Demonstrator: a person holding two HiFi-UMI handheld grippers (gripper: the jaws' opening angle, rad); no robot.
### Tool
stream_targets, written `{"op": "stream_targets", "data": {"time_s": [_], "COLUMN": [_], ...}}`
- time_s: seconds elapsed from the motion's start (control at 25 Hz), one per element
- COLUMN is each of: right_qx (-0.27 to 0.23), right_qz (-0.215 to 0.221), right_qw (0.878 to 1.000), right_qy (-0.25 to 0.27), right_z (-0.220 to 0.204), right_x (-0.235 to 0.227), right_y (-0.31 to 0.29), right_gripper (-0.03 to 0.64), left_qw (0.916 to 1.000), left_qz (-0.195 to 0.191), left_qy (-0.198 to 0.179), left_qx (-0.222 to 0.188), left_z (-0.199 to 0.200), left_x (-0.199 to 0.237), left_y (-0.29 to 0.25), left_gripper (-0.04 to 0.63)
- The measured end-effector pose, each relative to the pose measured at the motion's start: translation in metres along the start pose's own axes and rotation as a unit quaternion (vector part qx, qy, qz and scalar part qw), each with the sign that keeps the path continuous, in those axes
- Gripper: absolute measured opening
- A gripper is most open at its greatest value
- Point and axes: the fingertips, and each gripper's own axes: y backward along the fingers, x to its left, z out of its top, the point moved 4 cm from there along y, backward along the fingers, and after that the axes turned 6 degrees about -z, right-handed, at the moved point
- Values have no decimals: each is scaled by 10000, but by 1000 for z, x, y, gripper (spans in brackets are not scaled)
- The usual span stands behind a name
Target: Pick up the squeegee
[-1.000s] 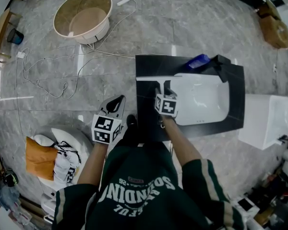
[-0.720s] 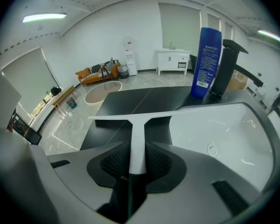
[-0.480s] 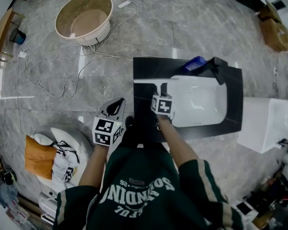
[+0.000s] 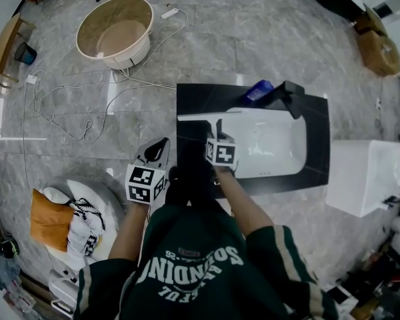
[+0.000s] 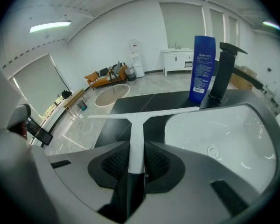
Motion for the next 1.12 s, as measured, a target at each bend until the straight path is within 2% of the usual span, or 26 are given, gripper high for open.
{"op": "stream_targets", "data": {"time_s": [0.52, 0.72, 1.12], "right_qx": [-697, -1132, -1826], "right_qz": [183, 191, 461], "right_qw": [9972, 9922, 9805], "right_qy": [-205, -486, -560], "right_z": [13, 23, 47], "right_x": [-27, -44, -52], "right_y": [57, 89, 147], "right_gripper": [80, 80, 80], "left_qw": [9987, 9978, 9946], "left_qz": [100, 150, 138], "left_qy": [-331, -444, -715], "left_qx": [-372, -471, -744], "left_z": [34, 44, 70], "left_x": [-18, -21, -30], "left_y": [6, 10, 19], "left_gripper": [2, 2, 2]}}
